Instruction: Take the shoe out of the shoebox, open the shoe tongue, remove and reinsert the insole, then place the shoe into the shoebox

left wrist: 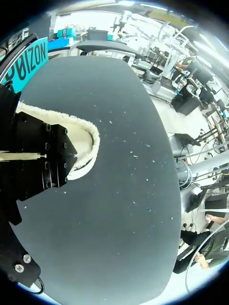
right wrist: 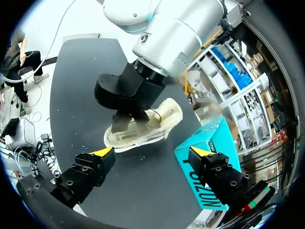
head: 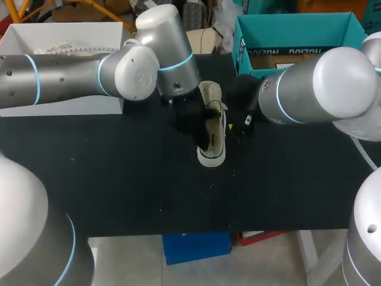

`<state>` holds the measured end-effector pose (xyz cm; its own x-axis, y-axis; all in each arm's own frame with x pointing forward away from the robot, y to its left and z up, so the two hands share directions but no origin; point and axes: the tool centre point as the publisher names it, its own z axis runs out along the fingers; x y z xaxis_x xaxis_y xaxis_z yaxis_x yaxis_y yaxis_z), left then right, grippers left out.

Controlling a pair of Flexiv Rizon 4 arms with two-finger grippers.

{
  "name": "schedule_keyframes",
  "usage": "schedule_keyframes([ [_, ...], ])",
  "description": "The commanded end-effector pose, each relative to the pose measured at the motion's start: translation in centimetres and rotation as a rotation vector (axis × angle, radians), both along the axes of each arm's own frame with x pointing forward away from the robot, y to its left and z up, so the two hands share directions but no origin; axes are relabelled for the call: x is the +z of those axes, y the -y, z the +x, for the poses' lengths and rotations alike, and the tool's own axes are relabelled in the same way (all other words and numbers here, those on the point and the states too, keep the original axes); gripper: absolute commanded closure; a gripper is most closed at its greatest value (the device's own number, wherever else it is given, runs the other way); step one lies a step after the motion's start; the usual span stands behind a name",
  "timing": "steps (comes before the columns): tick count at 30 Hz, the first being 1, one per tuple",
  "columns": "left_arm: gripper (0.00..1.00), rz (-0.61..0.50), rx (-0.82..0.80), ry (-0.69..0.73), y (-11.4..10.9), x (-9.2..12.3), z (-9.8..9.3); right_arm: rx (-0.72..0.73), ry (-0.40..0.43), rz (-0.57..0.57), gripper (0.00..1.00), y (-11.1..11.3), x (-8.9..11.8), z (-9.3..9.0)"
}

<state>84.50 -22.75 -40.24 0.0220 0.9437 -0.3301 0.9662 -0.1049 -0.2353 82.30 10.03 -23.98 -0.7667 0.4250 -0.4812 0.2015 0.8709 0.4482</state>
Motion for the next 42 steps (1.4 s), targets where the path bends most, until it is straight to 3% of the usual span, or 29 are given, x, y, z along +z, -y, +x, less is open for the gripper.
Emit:
schedule_keyframes([
  [1, 1.0, 0.001, -0.003, -0.007, 0.6, -0.7, 0.4, 0.001, -0.001, 0.001, 0.0, -0.1, -0.1, 0.1],
  [4, 1.0, -0.029, 0.003, 0.002, 0.6, 0.5, 0.6, 0.001, -0.001, 0.001, 0.0, -0.1, -0.1, 0.1],
  [9, 1.0, -0.189, 0.086, -0.076, -0.4, 3.5, 1.5, 0.001, -0.001, 0.001, 0.0, -0.1, -0.1, 0.1],
  [16, 1.0, -0.347, 0.257, -0.063, -4.2, 7.7, 6.6, 0.001, -0.001, 0.001, 0.0, -0.1, -0.1, 0.1],
  [23, 1.0, -0.402, 0.371, 0.026, -6.8, 10.5, 11.8, 0.001, -0.001, 0.001, 0.0, -0.1, -0.1, 0.1],
  [33, 1.0, -0.35, 0.458, 0.109, -8.0, 10.3, 18.2, 0.001, -0.001, 0.001, 0.0, -0.1, -0.1, 0.1],
  [42, 1.0, -0.269, 0.399, 0.153, -4.6, 8.5, 21.7, 0.001, -0.001, 0.001, 0.0, -0.1, -0.1, 0.1],
])
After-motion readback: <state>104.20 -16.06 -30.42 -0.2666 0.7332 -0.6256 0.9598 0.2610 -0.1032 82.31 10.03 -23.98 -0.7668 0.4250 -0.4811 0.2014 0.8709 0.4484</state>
